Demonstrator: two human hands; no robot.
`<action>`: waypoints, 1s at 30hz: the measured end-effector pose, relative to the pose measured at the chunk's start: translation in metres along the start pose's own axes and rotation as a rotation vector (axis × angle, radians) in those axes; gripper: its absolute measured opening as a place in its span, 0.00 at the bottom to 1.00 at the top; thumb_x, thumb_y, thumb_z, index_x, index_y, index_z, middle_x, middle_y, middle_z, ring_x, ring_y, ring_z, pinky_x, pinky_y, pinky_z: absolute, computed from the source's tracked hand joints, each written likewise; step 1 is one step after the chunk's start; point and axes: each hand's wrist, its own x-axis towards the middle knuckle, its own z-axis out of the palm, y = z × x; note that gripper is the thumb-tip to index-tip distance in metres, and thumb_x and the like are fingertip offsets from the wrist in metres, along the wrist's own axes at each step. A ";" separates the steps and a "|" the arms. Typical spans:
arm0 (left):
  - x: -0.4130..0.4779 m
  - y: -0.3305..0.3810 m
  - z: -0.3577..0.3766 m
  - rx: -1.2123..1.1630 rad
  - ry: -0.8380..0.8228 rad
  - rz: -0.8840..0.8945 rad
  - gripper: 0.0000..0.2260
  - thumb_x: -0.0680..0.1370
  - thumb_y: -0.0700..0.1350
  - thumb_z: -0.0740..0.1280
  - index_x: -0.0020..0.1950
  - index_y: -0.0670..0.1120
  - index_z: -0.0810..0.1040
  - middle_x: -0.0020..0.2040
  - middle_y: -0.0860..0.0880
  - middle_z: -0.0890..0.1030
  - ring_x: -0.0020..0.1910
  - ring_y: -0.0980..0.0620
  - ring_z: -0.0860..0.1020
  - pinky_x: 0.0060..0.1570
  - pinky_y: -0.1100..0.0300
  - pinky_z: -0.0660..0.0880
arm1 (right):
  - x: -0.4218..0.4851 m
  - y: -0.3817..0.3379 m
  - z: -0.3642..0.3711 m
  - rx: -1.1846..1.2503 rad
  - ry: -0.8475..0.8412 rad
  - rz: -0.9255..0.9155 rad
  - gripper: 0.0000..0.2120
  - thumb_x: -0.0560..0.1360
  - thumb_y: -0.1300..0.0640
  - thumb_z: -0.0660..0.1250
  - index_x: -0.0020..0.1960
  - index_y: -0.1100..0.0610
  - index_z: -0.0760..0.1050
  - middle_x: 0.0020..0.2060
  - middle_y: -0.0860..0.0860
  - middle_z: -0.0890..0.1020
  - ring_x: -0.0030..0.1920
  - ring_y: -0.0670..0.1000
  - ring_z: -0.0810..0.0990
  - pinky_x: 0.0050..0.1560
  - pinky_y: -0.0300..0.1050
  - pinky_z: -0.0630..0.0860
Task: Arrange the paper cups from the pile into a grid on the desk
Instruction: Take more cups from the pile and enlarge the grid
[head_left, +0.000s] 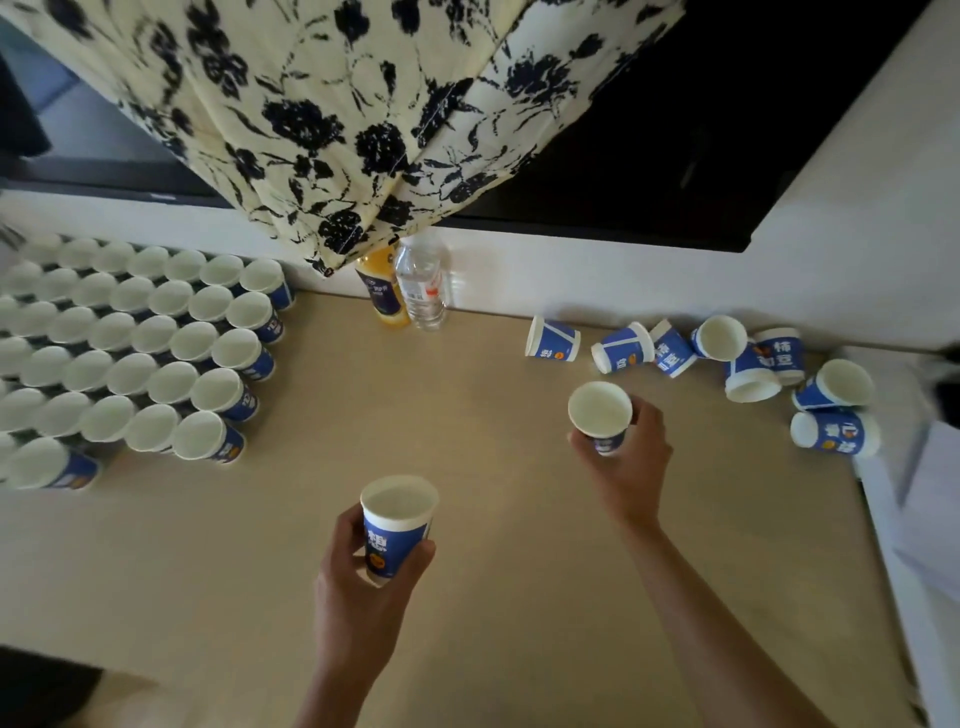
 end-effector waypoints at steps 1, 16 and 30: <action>-0.003 -0.005 -0.007 -0.007 0.005 0.004 0.23 0.67 0.41 0.81 0.58 0.55 0.77 0.46 0.60 0.82 0.41 0.59 0.78 0.40 0.59 0.74 | -0.017 -0.004 -0.002 0.031 -0.016 0.025 0.29 0.62 0.52 0.81 0.59 0.49 0.72 0.53 0.46 0.78 0.54 0.52 0.79 0.58 0.60 0.75; -0.059 -0.086 -0.225 -0.169 0.161 0.113 0.26 0.66 0.40 0.81 0.59 0.54 0.76 0.50 0.55 0.82 0.46 0.58 0.79 0.41 0.69 0.74 | -0.266 -0.165 0.071 0.347 -0.235 -0.025 0.26 0.66 0.57 0.82 0.59 0.49 0.75 0.51 0.45 0.82 0.51 0.44 0.80 0.51 0.35 0.75; -0.013 -0.121 -0.362 -0.174 0.260 0.158 0.26 0.66 0.43 0.81 0.59 0.54 0.76 0.50 0.63 0.82 0.49 0.59 0.80 0.46 0.68 0.76 | -0.363 -0.261 0.178 0.361 -0.418 -0.033 0.25 0.65 0.57 0.82 0.58 0.49 0.76 0.51 0.44 0.82 0.52 0.41 0.79 0.49 0.26 0.71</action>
